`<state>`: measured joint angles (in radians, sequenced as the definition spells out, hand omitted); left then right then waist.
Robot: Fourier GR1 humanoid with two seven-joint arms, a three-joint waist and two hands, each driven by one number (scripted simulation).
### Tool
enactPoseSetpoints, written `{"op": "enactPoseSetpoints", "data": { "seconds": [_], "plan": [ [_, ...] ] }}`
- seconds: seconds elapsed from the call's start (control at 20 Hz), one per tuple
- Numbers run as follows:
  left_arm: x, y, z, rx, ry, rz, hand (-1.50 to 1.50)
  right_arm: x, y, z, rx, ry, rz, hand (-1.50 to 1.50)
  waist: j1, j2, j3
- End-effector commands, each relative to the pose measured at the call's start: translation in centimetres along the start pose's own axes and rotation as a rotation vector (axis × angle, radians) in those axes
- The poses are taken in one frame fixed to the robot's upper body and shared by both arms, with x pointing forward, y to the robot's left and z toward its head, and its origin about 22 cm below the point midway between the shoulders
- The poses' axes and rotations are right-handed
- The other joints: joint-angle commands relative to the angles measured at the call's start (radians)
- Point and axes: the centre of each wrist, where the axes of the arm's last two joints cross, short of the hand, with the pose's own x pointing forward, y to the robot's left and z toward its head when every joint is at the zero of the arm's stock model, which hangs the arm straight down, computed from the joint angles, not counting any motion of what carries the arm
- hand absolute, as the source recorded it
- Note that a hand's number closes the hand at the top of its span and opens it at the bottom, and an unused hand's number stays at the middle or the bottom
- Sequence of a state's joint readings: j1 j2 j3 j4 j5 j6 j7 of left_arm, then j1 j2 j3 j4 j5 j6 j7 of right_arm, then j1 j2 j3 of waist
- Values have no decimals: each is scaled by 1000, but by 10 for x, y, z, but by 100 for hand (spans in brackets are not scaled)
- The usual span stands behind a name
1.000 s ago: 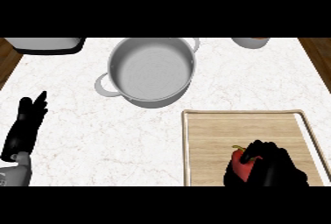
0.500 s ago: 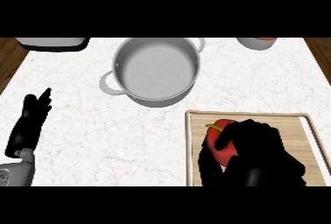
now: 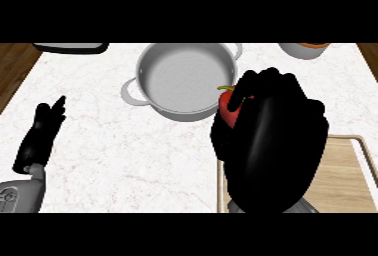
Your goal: Pick the bell pepper from the tray and place it in the pot
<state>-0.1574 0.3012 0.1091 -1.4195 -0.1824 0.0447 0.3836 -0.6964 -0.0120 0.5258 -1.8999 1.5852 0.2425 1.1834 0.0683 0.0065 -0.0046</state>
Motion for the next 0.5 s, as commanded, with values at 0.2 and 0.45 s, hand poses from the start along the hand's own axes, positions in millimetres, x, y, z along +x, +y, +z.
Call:
{"op": "enactPoseSetpoints", "data": {
  "seconds": [0.2,0.45],
  "plan": [
    [10,-14,-6,-22,-14,3,0,43,15,-63,147,255,45,150,26,9,0],
    [7,-9,-6,-20,-23,-1,0,55,44,-96,266,309,25,150,38,14,1]
  ]
}}
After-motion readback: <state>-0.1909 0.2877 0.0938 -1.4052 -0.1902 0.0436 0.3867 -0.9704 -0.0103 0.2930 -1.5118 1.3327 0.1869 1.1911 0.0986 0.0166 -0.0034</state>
